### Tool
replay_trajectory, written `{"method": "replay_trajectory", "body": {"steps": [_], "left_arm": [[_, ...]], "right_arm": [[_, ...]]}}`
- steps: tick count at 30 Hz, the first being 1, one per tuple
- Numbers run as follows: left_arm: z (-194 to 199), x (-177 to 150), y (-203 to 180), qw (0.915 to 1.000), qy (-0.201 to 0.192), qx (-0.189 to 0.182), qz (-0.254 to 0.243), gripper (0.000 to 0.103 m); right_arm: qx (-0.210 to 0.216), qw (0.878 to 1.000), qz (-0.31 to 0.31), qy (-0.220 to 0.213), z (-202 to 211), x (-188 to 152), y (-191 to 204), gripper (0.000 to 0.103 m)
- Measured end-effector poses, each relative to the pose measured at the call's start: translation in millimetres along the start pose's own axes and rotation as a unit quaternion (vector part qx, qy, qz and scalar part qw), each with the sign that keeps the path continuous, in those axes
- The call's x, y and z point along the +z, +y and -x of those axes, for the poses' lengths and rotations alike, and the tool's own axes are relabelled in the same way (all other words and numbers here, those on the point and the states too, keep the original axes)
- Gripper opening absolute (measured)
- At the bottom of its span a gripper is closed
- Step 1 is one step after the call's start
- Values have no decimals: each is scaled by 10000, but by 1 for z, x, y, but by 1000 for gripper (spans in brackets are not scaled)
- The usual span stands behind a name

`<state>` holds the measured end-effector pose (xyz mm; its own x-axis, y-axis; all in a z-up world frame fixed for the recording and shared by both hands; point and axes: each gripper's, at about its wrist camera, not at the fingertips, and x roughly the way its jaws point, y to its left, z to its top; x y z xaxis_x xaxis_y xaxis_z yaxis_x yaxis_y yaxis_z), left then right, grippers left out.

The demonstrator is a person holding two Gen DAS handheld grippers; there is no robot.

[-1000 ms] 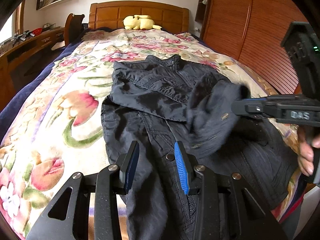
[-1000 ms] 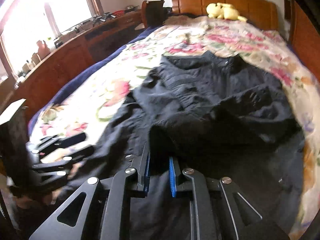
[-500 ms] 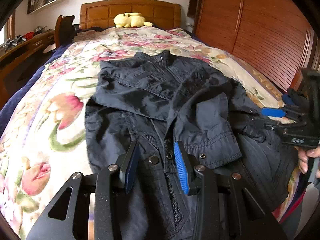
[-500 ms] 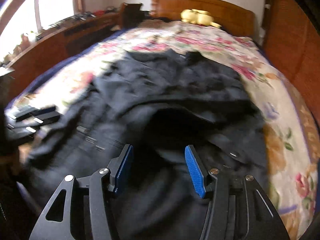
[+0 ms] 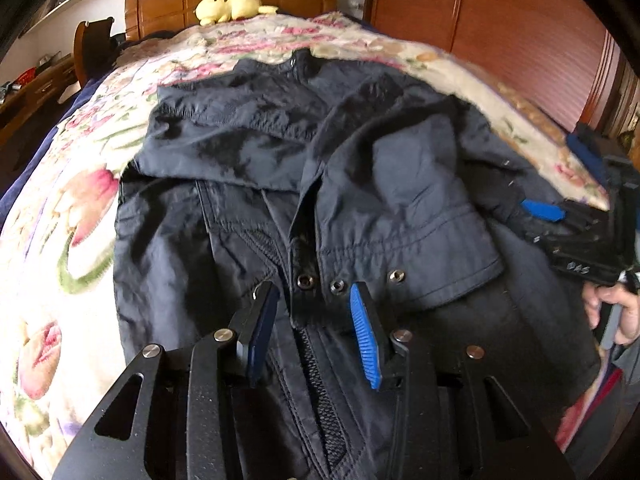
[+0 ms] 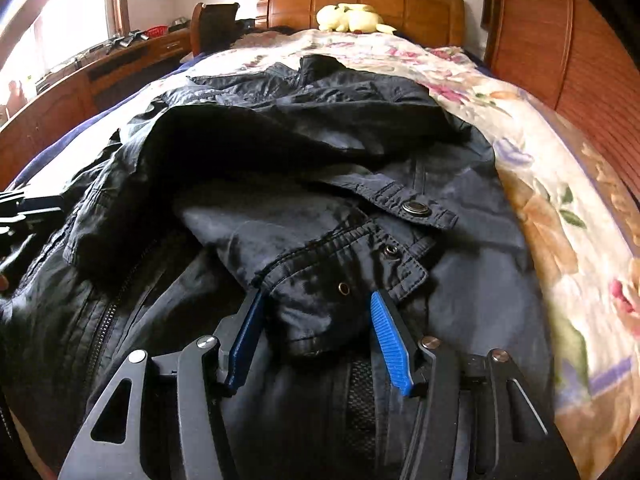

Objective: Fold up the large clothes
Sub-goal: 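Reach the left gripper to the other jacket side edge and grasp it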

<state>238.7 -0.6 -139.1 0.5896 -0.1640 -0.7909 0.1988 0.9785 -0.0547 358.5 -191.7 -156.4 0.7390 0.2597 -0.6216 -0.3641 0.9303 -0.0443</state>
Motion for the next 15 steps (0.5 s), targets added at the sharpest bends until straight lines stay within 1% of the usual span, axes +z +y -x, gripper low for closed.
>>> {"method": "replay_trajectory", "body": {"steps": [3, 9, 14, 15], "left_arm": [[-10, -1, -1, 9999, 125, 48, -12, 39], [-24, 1, -1, 9998, 207, 24, -24, 39], [-25, 1, 1, 9999, 100, -69, 51, 39], [-25, 1, 1, 9998, 102, -139, 61, 39]], "right_arm": [[77, 9999, -62, -46, -3, -3, -4, 59], [119, 9998, -116, -118, -3, -8, -10, 59], [234, 9994, -209, -156, 3, -9, -17, 59], [262, 9992, -235, -164, 3, -9, -18, 59]]}}
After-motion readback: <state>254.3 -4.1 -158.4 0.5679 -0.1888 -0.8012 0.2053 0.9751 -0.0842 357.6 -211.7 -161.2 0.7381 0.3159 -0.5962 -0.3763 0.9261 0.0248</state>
